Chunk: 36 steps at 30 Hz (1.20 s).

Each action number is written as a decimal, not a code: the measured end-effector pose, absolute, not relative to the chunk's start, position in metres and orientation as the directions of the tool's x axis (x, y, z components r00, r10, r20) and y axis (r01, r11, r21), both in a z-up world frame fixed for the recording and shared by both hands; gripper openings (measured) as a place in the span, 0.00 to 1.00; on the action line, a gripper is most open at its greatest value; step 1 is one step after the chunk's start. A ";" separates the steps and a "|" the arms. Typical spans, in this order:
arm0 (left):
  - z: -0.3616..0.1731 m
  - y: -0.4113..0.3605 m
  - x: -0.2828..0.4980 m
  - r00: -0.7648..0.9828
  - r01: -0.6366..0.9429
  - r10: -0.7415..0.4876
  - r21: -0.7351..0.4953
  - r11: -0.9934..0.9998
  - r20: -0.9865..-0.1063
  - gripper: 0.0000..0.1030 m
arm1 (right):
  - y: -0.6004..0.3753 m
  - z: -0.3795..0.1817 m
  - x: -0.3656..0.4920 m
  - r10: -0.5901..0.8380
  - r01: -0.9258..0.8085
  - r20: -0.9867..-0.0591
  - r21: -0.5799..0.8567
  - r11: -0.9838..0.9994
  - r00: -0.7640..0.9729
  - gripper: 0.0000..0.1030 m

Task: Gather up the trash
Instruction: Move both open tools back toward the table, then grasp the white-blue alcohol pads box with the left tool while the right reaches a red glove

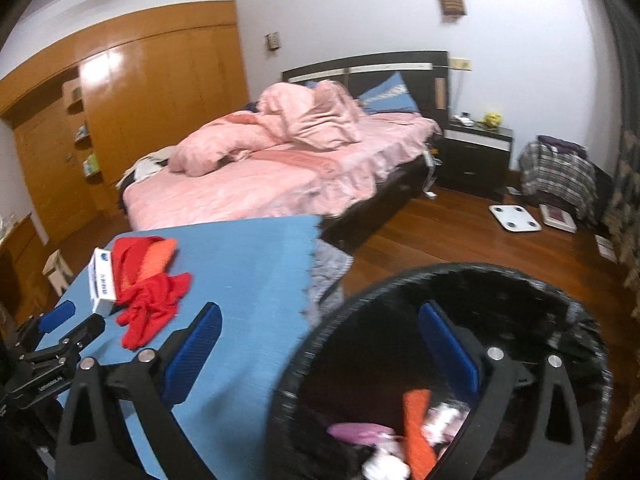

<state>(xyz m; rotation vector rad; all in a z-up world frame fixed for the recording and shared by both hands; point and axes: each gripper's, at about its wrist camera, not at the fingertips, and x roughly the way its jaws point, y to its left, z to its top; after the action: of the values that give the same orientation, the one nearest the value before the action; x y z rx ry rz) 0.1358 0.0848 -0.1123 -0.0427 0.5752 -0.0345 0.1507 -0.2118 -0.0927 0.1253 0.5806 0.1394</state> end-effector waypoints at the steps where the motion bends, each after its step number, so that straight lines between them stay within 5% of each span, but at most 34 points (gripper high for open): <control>1: -0.113 0.090 0.135 0.838 0.009 -0.034 -0.048 0.999 -0.544 0.83 | -0.203 -0.094 0.155 0.177 -0.109 -0.539 0.155 0.982 0.824 0.94; 20: -0.142 0.173 0.186 0.798 -0.170 0.106 -0.053 0.984 -0.593 0.83 | -0.094 -0.137 0.223 0.218 -0.210 -0.599 0.084 0.974 0.771 0.94; 36: -0.159 0.201 0.230 0.737 -0.190 0.058 -0.125 0.974 -0.673 0.78 | -0.076 -0.155 0.236 0.230 -0.227 -0.620 0.085 0.970 0.750 0.94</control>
<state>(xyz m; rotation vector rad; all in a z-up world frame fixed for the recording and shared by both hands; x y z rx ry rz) 0.2296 0.2008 -0.1593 -0.1910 0.7301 0.1371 0.2362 -0.0763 -0.1551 0.0044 0.6784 0.2496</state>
